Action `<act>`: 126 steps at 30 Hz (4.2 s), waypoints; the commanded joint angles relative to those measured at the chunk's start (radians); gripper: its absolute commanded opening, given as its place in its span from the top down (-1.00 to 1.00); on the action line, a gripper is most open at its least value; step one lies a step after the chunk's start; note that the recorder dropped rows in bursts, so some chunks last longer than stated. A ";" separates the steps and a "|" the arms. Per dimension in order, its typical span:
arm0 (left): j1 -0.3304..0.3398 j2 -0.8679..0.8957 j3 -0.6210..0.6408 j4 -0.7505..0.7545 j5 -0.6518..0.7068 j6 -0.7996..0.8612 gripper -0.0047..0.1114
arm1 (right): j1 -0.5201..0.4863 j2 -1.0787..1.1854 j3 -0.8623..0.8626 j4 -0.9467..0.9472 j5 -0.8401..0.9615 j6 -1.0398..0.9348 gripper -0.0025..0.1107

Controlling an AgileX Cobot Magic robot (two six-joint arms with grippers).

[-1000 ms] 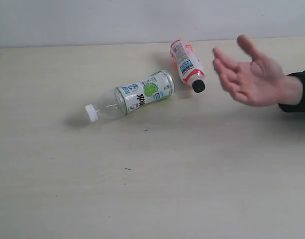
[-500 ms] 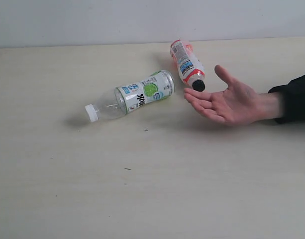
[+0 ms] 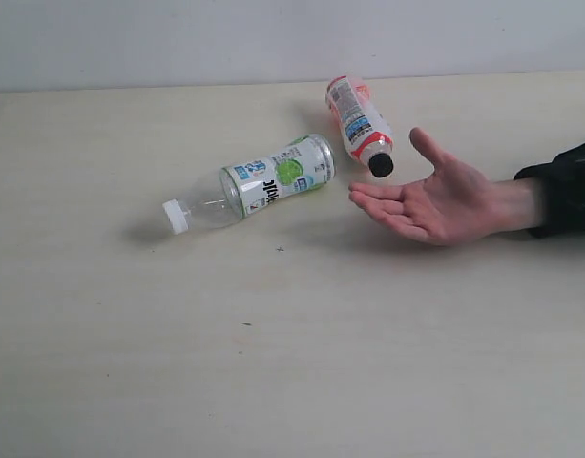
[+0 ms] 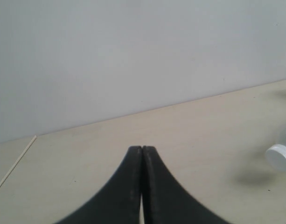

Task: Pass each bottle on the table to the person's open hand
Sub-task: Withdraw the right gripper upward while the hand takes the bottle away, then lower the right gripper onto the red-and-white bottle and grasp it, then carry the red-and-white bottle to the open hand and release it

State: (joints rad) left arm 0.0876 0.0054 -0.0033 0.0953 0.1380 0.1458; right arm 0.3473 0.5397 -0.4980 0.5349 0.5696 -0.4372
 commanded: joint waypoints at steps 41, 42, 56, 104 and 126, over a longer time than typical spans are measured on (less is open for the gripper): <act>-0.008 -0.005 0.003 0.000 -0.006 0.000 0.92 | 0.055 1.366 -1.158 -1.045 0.204 0.641 0.26; -0.008 -0.005 0.003 0.000 -0.006 0.000 0.92 | 0.049 1.371 -1.166 -1.057 0.198 0.648 0.26; -0.008 -0.005 0.003 0.000 -0.006 0.000 0.92 | -0.063 1.542 -1.339 -0.757 0.205 0.459 -0.30; -0.008 -0.005 0.003 0.000 -0.006 0.000 0.92 | -0.063 1.945 -1.576 -0.535 0.168 0.421 -0.41; -0.008 -0.005 0.003 0.000 -0.006 0.000 0.92 | -0.063 1.891 -1.705 -0.535 0.330 0.421 0.96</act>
State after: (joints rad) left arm 0.0876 0.0054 -0.0033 0.0953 0.1380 0.1458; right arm 0.2874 2.4795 -2.1842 0.0000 0.8603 -0.0141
